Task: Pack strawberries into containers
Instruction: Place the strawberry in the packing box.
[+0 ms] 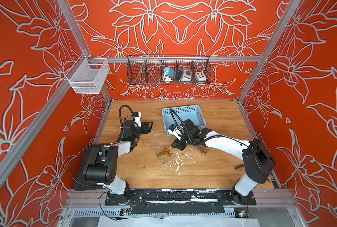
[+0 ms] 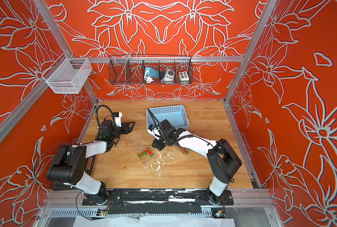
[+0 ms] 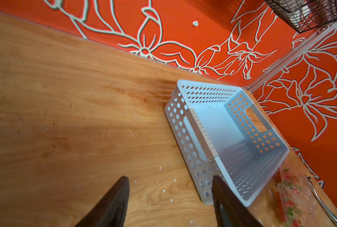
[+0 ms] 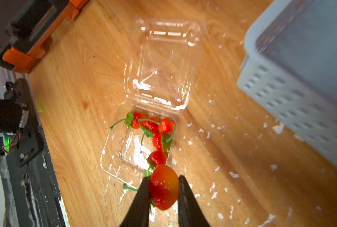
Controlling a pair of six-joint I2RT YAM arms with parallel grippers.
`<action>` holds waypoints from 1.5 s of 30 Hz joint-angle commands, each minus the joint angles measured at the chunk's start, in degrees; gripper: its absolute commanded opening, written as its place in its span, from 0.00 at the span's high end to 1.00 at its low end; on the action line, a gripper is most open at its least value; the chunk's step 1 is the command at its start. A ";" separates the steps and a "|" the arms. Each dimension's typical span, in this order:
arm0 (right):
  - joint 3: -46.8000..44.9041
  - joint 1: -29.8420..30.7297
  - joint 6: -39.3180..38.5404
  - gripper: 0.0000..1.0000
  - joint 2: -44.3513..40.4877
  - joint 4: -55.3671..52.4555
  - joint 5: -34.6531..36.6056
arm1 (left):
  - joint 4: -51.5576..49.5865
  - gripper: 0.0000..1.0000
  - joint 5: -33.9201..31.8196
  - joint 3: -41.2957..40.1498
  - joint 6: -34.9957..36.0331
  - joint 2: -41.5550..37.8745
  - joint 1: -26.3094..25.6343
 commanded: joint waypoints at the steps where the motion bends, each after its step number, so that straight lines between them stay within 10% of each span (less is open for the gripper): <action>1: -0.79 3.12 0.88 0.87 -0.31 3.36 0.74 | -1.87 0.33 -1.40 -1.96 -0.98 -2.22 0.14; 22: -1.00 10.16 2.01 0.58 3.78 3.75 7.21 | 1.36 0.34 2.37 -8.76 -3.14 -3.90 0.14; 45: -12.18 6.05 9.99 0.55 -12.39 8.63 10.69 | -2.26 0.35 -0.93 -9.48 -1.51 -3.39 -2.36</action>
